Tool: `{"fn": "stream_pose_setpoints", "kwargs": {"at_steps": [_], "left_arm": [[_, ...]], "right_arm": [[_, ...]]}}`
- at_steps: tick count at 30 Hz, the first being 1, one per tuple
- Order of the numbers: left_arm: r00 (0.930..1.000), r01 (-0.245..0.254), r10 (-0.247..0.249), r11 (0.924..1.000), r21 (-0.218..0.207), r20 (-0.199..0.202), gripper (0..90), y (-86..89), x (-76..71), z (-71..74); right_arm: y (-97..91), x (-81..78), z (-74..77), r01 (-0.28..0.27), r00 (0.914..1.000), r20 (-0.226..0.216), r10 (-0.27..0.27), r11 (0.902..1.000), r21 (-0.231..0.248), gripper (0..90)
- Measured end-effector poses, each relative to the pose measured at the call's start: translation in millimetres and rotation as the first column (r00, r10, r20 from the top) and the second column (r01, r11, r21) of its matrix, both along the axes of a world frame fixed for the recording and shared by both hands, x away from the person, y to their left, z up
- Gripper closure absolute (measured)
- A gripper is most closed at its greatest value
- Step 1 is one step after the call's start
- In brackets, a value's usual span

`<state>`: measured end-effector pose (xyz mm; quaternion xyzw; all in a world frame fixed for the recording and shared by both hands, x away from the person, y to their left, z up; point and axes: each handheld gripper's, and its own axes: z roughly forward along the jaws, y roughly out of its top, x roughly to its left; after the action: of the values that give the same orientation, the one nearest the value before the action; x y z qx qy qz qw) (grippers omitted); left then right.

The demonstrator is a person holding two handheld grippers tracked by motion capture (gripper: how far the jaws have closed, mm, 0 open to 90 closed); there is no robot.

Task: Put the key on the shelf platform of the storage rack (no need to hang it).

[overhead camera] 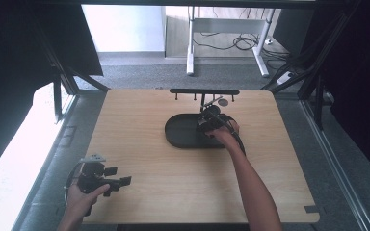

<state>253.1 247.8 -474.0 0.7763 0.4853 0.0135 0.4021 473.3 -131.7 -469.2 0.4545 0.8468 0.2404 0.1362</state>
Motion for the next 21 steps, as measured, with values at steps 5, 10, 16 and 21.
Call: {"fn": "stream_pose_setpoints", "kwargs": {"at_steps": [5, 10, 16, 21], "left_arm": [[1.0, 0.0, 0.0, 1.0, -0.001, -0.001, 19.7, -0.1, -0.1, 0.0], [1.0, 0.002, -0.002, 1.0, 0.001, -0.003, 19.7, -1.1, 0.1, -0.5], [1.0, 0.005, -0.005, 1.0, 0.003, -0.004, 19.7, -2.0, 0.1, -1.0], [1.0, 0.005, -0.005, 1.0, 0.002, -0.004, 19.7, -1.6, 0.1, -0.9]], "right_arm": [[-1.4, 1.4, -7.3, 0.009, 0.9999, -0.009, -0.01, 0.9999, -0.014, 49.7], [-2.9, 2.6, -13.5, 0.017, 0.9996, -0.021, -0.018, 0.9996, -0.021, 49.7], [-2.4, 4.2, -22.2, 0.012, 0.9994, -0.03, -0.014, 0.9991, -0.041, 49.6], [-4.9, 6.6, -30.9, 0.023, 0.9985, -0.049, -0.026, 0.9978, -0.062, 49.6]]}}
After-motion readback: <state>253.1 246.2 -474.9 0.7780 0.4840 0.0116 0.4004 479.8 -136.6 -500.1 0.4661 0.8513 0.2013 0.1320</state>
